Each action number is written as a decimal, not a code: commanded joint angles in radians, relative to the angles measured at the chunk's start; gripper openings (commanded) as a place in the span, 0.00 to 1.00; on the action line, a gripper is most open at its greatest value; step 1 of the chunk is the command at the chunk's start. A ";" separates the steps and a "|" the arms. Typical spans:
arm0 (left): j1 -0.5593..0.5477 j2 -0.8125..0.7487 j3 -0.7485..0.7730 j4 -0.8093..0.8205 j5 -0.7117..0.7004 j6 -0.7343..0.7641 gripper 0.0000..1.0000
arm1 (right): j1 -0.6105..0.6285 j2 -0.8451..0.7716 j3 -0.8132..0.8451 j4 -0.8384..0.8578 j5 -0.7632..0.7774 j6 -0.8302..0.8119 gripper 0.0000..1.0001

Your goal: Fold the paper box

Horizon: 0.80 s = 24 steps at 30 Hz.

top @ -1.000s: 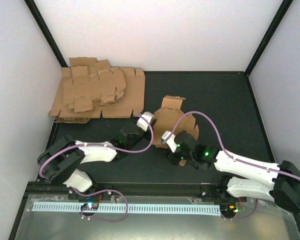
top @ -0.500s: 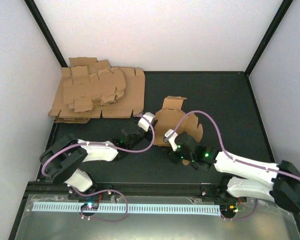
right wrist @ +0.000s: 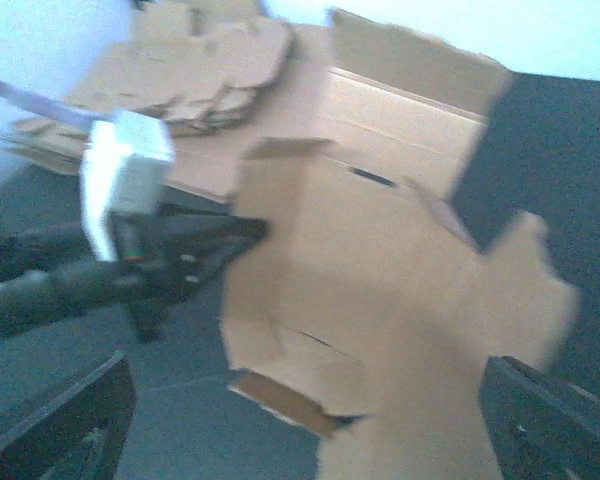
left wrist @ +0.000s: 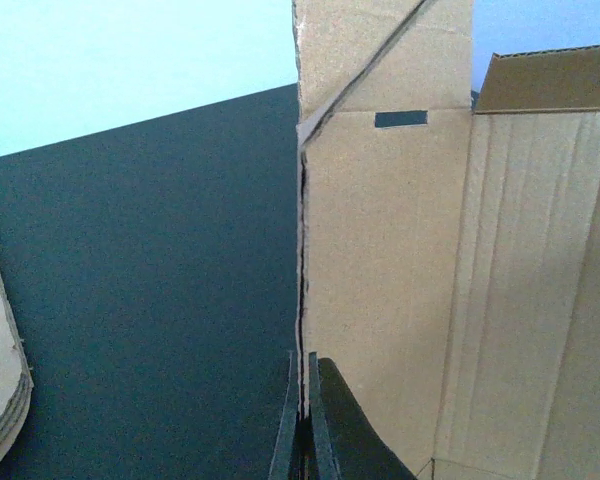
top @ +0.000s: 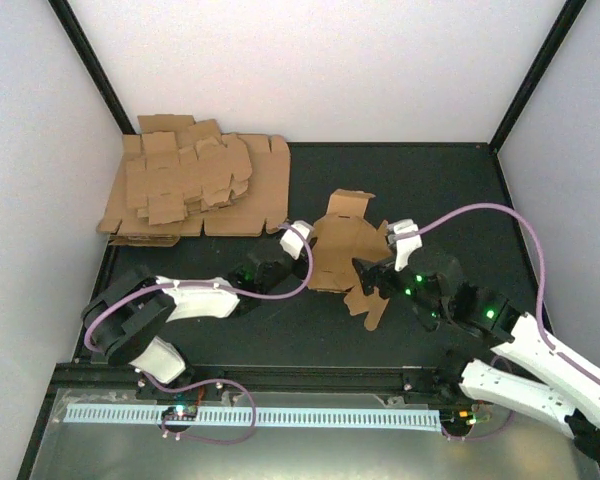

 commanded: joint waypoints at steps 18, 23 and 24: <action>0.016 0.038 0.067 -0.116 -0.020 -0.040 0.01 | -0.140 -0.168 -0.162 -0.099 0.115 0.304 0.99; 0.021 0.055 0.078 -0.124 -0.025 -0.053 0.02 | -0.141 -0.165 -0.119 -0.228 0.217 0.343 0.99; 0.022 0.055 0.076 -0.121 -0.025 -0.054 0.02 | -0.141 -0.159 -0.118 -0.245 0.233 0.358 0.99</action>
